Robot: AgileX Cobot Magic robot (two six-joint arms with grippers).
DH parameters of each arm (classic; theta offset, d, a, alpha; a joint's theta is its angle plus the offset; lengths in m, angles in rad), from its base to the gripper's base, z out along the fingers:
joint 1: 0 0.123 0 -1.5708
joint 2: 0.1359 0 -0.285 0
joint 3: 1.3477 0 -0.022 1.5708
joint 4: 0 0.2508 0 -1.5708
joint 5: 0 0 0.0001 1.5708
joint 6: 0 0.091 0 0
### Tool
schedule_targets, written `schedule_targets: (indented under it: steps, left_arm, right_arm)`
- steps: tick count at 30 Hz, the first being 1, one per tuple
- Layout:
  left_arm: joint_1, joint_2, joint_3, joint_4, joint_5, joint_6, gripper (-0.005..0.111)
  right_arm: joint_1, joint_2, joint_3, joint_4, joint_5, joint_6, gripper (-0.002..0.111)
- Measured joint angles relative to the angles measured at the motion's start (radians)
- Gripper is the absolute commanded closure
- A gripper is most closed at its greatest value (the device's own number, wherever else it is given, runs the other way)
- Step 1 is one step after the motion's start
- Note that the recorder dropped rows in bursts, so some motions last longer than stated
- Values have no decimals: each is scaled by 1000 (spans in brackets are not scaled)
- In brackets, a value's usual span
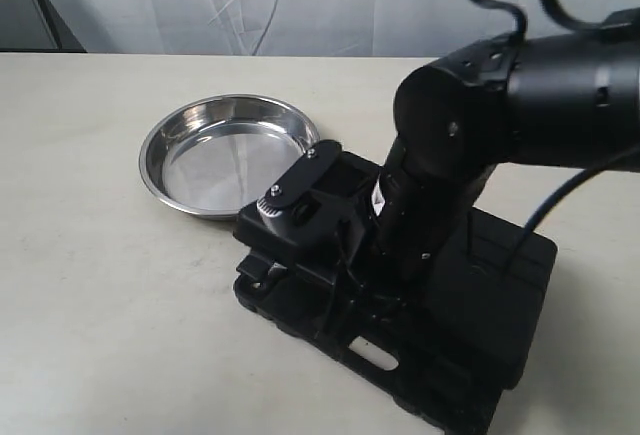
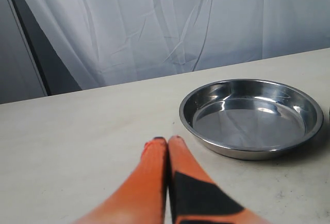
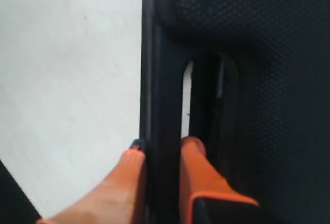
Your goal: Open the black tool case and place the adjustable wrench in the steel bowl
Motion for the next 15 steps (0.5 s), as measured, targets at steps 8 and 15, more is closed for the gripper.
schedule_targets:
  steps: [8,15]
  left_arm:
    - [0,0,0,0,0,0,106]
    - [0,0,0,0,0,0,106]
  right_arm:
    - [2,-198,0,-298,-20,185,109]
    - [2,-264,-2,-731,-27,425,109]
